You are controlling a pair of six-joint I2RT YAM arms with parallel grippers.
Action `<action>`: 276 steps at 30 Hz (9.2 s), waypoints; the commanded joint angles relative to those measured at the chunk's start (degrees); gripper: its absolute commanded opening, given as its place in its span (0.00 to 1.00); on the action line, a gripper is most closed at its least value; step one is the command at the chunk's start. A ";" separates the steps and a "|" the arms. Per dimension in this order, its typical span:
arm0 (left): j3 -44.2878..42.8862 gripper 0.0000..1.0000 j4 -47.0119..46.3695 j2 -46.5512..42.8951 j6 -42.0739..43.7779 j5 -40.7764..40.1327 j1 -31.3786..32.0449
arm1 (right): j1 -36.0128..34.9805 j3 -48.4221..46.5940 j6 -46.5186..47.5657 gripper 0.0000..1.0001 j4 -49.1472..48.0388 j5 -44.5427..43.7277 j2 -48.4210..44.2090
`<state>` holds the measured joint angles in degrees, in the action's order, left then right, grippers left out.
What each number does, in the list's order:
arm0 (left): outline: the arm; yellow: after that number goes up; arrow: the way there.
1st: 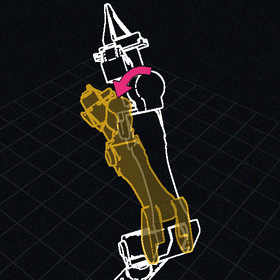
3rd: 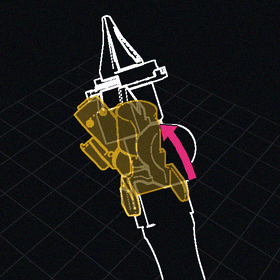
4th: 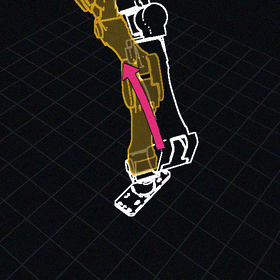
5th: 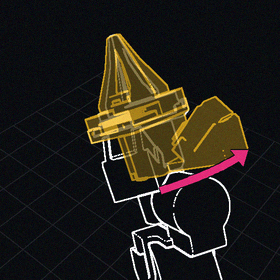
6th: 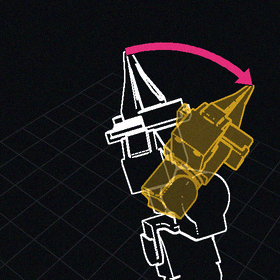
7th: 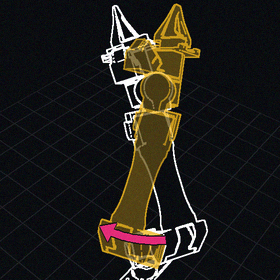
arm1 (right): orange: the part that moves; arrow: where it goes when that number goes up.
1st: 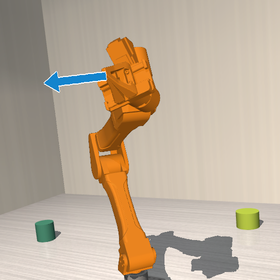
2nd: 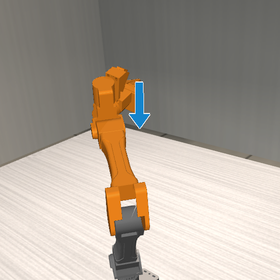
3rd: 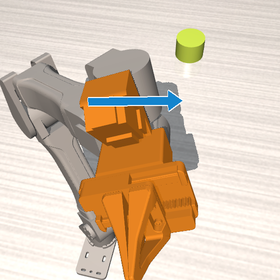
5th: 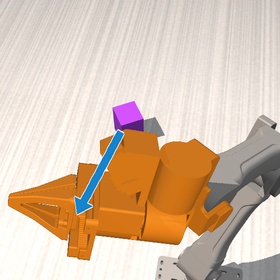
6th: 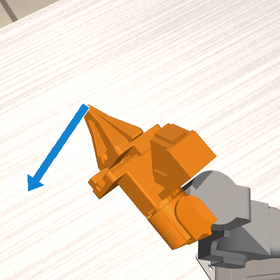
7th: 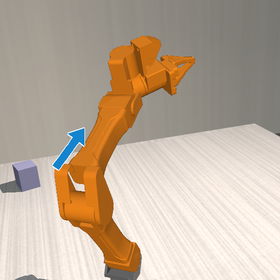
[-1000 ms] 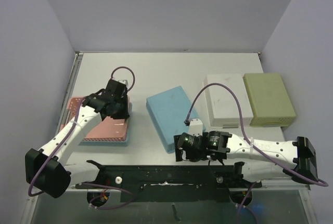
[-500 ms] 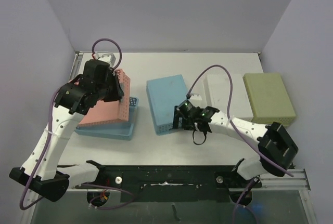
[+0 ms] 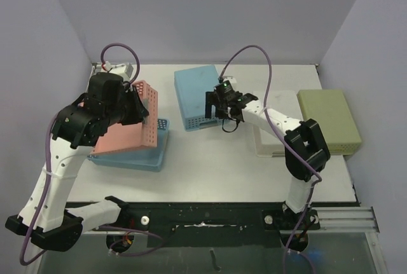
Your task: Turn the large container upside down
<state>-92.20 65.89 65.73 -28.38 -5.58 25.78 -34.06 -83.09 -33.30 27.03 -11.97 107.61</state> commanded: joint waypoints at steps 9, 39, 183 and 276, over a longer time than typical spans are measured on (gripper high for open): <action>-6.90 0.00 -5.41 0.32 -1.43 10.65 0.23 | -3.69 16.64 -4.41 0.98 -7.45 2.59 -9.76; -0.37 0.00 -39.02 4.52 -21.21 39.42 10.03 | 10.13 18.70 3.27 0.98 18.87 -11.29 -48.57; 5.22 0.00 -20.59 21.06 11.74 -0.01 -4.74 | 16.83 12.95 -0.34 0.98 28.61 -8.06 -53.86; 55.43 0.75 -36.34 -2.57 -29.23 33.97 -51.10 | 16.75 13.77 -1.30 0.98 25.83 -2.22 -51.22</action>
<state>-38.63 14.46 60.40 -64.16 33.12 -25.10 -17.54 -68.40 -33.78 56.05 -15.27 56.60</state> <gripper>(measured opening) 0.763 0.977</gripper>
